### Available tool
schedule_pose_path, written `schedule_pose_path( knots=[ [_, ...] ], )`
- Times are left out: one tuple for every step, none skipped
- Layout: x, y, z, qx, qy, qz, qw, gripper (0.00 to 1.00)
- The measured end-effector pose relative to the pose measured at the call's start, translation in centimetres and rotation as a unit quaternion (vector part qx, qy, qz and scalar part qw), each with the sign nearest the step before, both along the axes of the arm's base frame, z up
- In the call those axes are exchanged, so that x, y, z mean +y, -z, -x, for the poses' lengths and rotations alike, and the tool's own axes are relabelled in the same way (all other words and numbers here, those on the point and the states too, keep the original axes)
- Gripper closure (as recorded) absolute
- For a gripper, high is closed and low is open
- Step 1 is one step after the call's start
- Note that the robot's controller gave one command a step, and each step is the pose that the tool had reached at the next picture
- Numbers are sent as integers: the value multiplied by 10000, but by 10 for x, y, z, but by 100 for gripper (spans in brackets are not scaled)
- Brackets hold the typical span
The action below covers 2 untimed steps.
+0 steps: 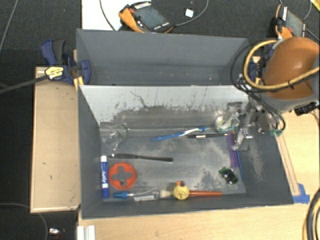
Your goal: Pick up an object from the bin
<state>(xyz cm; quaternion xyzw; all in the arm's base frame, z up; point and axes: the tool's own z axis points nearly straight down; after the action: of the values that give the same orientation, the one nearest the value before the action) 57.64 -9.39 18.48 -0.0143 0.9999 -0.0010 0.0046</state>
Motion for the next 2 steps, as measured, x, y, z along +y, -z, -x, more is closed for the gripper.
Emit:
schedule_pose_path(
  knots=[
    [-13,-1,14,-1,-403,-7,9992,0],
    [-34,-8,41,-10,-1199,-1,9928,0]
  ],
)
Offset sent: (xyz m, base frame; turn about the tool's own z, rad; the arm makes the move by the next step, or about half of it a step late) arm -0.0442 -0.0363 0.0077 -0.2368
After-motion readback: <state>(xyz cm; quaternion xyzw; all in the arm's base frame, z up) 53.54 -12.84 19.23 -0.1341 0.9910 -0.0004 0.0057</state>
